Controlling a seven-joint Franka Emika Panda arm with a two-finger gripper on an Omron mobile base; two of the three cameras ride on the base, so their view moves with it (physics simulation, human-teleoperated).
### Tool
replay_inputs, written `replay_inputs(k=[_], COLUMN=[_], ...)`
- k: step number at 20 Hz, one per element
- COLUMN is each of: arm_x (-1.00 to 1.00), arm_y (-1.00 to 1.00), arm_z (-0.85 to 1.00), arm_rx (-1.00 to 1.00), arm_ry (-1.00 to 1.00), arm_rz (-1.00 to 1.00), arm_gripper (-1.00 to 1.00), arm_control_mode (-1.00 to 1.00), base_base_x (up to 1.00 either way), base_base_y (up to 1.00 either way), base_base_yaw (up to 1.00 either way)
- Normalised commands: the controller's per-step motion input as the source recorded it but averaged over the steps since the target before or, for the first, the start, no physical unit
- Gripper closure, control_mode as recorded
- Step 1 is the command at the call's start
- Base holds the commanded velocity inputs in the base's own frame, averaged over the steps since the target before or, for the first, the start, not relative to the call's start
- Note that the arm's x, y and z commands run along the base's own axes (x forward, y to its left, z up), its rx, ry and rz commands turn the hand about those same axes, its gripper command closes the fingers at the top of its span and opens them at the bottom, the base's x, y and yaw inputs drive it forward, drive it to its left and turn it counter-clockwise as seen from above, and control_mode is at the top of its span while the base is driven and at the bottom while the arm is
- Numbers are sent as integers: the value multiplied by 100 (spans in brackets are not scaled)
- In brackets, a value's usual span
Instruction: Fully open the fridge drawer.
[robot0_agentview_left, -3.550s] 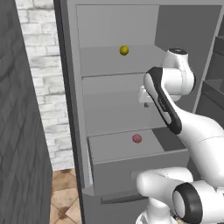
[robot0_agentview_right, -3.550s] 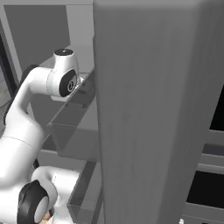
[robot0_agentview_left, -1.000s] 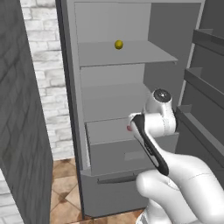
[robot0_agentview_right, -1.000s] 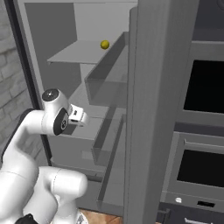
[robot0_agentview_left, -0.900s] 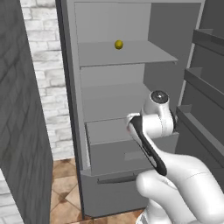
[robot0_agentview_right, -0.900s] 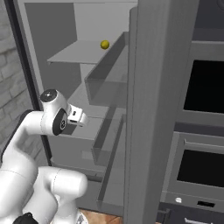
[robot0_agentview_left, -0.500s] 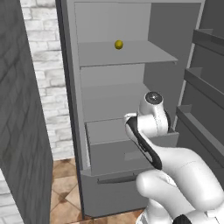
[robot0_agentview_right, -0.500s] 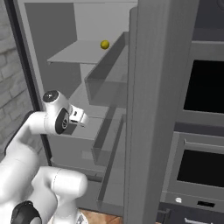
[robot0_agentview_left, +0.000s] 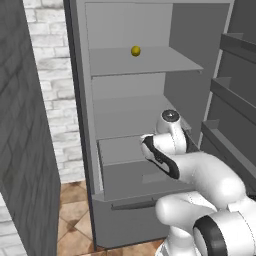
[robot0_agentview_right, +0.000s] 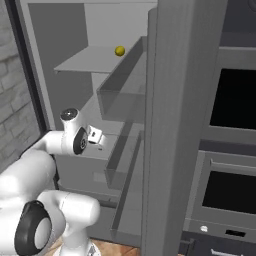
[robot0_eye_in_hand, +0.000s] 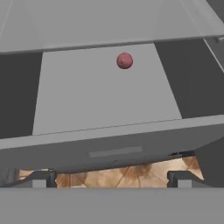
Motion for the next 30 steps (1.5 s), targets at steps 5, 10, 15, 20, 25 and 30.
replay_inputs(k=[5, 10, 15, 20, 25, 30], arm_x=[42, 37, 36, 30, 14, 10], arm_y=[0, 0, 0, 0, 0, 0], arm_z=[-26, -32, -29, -29, -33, -27], arm_rx=[0, 0, 0, 0, 0, 0], arm_ry=[5, 3, 3, 3, 2, 2], arm_rz=[0, 0, -1, 0, 0, -1], arm_gripper=[-100, -100, -100, -100, -100, -100], arm_control_mode=[-100, -100, -100, -100, -100, -100], base_base_x=[0, 0, 0, 0, 0, 0], base_base_y=[0, 0, 0, 0, 0, 0], base_base_yaw=[0, 0, 0, 0, 0, 0])
